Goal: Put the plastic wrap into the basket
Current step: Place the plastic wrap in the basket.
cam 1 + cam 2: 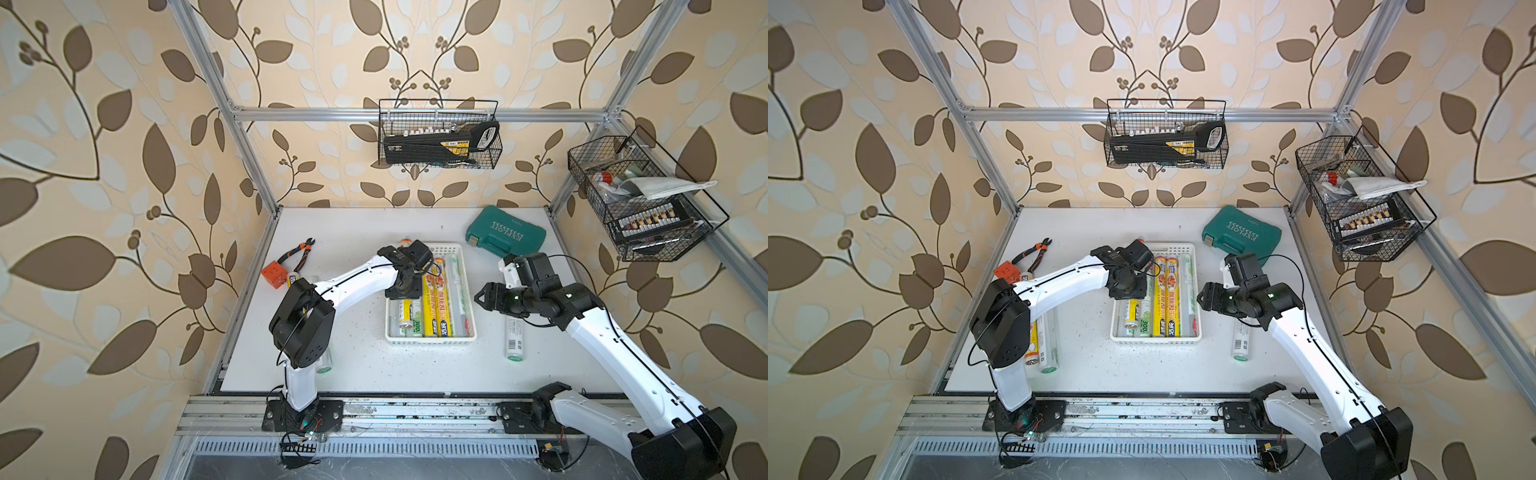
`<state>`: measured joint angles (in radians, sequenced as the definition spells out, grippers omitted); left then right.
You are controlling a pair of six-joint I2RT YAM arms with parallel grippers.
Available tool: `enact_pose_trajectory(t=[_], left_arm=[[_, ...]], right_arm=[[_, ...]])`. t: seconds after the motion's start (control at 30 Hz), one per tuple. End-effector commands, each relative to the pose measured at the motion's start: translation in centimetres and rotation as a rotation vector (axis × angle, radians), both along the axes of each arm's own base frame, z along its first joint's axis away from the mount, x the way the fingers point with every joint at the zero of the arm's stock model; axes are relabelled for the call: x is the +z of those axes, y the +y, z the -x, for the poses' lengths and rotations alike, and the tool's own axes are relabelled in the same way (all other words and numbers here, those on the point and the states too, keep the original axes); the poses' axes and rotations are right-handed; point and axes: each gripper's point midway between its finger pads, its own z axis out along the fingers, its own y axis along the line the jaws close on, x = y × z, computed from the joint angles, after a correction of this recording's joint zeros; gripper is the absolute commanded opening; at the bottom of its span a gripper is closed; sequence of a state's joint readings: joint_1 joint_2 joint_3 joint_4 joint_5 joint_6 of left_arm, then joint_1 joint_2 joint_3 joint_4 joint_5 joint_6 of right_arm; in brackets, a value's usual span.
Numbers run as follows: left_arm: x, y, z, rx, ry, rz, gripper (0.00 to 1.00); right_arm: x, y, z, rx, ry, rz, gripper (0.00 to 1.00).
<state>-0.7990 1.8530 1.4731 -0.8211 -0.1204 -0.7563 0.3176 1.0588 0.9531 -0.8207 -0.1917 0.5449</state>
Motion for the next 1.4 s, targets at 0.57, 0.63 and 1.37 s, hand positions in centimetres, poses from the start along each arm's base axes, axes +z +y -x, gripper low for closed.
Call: enact_pose_trajectory(t=[0.57,0.63,1.37], left_arm=[[-1.9,0.0,0.3,0.015,0.038,-0.029,0.37],[-1.9,0.3,0.4,0.021,0.041,-0.039,0.37],[-0.4,0.3,2.2,0.037,0.033,-0.033,0.57]], right_arm=[[-0.5,-0.4,0.6,0.006,0.014,0.007,0.69],[-0.5,-0.4,0.6,0.006,0.015,0.003,0.69],[-0.4,-0.3,0.6,0.013,0.025,-0.001,0.69]])
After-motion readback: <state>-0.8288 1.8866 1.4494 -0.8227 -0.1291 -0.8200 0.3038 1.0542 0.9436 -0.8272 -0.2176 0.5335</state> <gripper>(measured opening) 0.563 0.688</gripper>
